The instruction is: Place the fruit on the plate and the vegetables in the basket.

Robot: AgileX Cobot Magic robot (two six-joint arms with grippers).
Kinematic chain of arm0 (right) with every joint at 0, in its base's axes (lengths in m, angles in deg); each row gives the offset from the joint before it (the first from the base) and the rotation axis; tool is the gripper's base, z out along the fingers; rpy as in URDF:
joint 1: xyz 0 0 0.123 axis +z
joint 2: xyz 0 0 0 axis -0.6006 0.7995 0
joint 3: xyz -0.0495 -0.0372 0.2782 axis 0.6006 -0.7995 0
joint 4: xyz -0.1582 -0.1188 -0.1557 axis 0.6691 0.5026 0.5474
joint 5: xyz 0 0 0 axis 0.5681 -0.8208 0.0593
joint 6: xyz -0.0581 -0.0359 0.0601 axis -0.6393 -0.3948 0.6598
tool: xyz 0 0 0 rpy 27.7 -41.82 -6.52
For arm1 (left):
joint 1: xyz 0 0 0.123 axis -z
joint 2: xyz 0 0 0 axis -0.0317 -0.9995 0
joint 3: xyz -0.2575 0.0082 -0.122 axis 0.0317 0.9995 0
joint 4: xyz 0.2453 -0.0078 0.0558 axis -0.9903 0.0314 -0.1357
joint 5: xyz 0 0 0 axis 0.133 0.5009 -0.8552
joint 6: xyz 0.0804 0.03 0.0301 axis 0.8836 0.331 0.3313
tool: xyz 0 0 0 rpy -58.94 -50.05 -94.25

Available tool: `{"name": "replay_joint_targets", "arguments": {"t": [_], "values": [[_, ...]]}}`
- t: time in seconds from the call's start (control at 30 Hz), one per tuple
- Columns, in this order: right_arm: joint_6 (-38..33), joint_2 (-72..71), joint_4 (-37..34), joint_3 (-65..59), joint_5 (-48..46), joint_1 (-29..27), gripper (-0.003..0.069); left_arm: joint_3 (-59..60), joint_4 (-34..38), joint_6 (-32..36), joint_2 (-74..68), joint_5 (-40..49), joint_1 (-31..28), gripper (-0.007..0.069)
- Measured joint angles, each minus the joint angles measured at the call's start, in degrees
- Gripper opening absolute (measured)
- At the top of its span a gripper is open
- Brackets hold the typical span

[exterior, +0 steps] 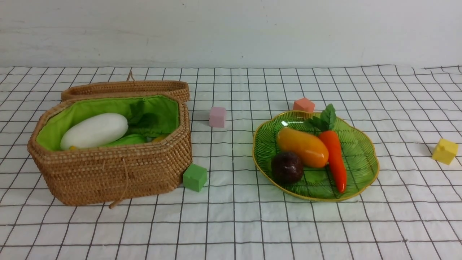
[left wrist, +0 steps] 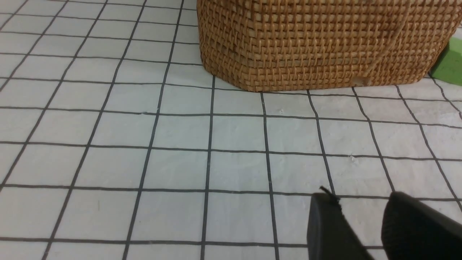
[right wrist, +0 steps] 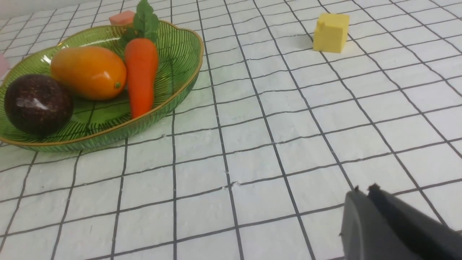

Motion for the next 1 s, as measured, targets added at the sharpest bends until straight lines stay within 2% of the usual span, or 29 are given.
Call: {"name": "replay_joint_targets", "arguments": {"t": [1.0], "values": [[-0.05, 0.00, -0.10, 0.00, 0.00, 0.00, 0.0057, 0.00, 0.00, 0.00, 0.00, 0.00, 2.15, 0.0238]]}}
